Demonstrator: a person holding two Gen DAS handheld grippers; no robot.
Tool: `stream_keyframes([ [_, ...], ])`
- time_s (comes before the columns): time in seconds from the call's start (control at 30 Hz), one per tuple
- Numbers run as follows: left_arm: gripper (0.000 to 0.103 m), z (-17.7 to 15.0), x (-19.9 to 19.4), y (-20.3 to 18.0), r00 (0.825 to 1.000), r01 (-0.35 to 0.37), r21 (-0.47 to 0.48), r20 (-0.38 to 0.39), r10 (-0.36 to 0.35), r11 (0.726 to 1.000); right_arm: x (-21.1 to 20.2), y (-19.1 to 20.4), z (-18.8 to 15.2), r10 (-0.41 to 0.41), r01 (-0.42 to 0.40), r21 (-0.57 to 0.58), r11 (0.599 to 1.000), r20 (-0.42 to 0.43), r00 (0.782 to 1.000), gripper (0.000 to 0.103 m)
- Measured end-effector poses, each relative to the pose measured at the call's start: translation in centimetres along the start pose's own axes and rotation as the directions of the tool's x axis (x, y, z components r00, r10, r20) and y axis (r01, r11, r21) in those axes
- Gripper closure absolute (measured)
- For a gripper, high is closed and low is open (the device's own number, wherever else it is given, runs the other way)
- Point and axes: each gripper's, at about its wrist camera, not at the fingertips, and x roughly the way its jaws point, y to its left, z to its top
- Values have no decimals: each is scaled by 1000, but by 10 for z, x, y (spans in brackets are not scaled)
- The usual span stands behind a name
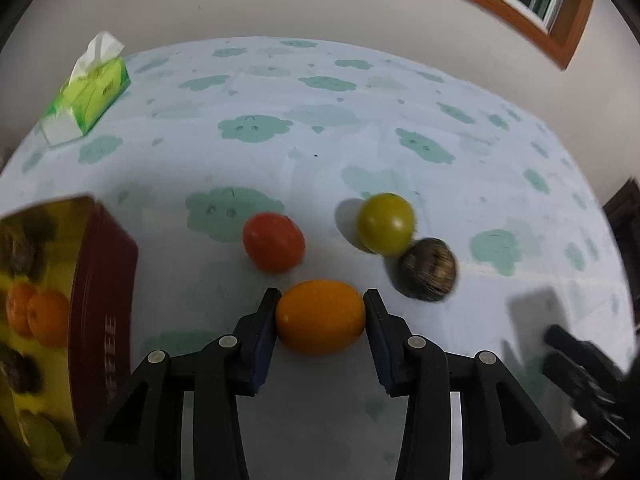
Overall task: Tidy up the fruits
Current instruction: 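Move the left gripper to the fruits and grasp the orange, then carry the orange into the tin with the left gripper while the right gripper grasps the mangosteen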
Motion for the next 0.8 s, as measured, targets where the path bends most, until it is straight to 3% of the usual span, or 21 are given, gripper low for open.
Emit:
stream_keyframes([
  [0.17, 60, -20, -46, -6, 998, 31, 27, 50, -33, 999, 1, 3, 0, -18, 18, -11, 1000, -3, 1000, 53],
  [0.33, 60, -38, -87, 1, 996, 9, 55, 91, -14, 998, 5, 18, 0, -75, 73, -85, 994, -15, 997, 51],
  [0.47, 60, -48, -113, 20, 994, -4, 26, 111, 1, 1000, 15, 38, 15, 5, -9, -121, 993, -39, 999, 49],
  [0.53, 60, -51, -125, 32, 992, -8, 4, 123, 7, 1000, 24, 56, 26, 31, -33, -195, 980, -14, 999, 44],
  [0.8, 60, -61, -155, 74, 983, -74, -54, 162, 82, 996, 79, 82, 49, -16, -13, -314, 949, -90, 996, 44],
])
